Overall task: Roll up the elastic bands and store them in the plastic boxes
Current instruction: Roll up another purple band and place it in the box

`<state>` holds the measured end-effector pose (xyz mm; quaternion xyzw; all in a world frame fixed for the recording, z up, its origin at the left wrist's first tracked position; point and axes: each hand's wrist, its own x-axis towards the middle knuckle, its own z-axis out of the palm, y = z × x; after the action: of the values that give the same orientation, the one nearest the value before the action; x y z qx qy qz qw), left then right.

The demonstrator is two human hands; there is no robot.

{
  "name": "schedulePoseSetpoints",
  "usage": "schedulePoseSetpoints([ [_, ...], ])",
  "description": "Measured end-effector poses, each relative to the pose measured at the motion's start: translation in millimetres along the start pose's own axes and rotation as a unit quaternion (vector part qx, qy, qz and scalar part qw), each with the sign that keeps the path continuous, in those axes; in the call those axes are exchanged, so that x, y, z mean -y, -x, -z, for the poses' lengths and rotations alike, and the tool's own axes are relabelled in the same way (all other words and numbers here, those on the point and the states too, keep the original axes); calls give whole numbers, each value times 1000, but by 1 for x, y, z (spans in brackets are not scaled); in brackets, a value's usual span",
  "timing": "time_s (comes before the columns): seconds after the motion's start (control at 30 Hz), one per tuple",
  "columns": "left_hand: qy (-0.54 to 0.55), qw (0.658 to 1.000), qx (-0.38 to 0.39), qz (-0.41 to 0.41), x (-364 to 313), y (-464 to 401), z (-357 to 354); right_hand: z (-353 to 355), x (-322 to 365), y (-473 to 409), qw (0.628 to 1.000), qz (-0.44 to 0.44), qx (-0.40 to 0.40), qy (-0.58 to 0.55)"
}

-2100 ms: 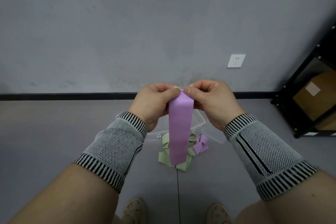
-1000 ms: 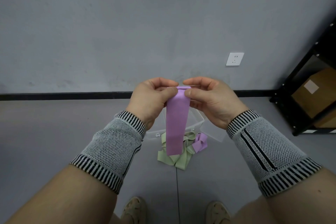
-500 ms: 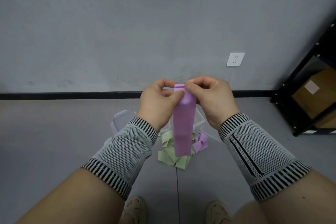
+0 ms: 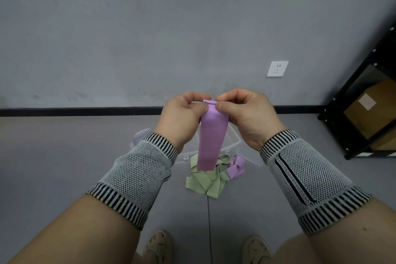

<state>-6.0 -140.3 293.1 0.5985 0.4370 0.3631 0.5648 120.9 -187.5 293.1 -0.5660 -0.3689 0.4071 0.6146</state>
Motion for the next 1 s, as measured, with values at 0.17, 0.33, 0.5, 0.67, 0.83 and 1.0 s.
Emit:
schedulePoseSetpoints([
  [0.17, 13, 1000, 25, 0, -3, 2, 0, -1, -1, -1, 1000, -2, -1, 11],
  [0.33, 5, 999, 33, -21, -1, 2, 3, -1, 0, -1, 1000, 1, -5, 13],
  [0.5, -14, 999, 15, -37, 2, 1, 4, -1, 1, 1, 1000, 8, 7, 16],
  [0.67, 17, 999, -27, -30, 0, -2, 6, 1, 0, 2, 1000, -8, 17, 11],
  [0.83, 20, 999, -29, -39, -2, -2, 10, 4, 0, 2, 999, -5, 13, 31],
  [1.0, 21, 998, -39, -40, -3, -3, 11, 5, 0, 0, 1000, -2, 23, 14],
])
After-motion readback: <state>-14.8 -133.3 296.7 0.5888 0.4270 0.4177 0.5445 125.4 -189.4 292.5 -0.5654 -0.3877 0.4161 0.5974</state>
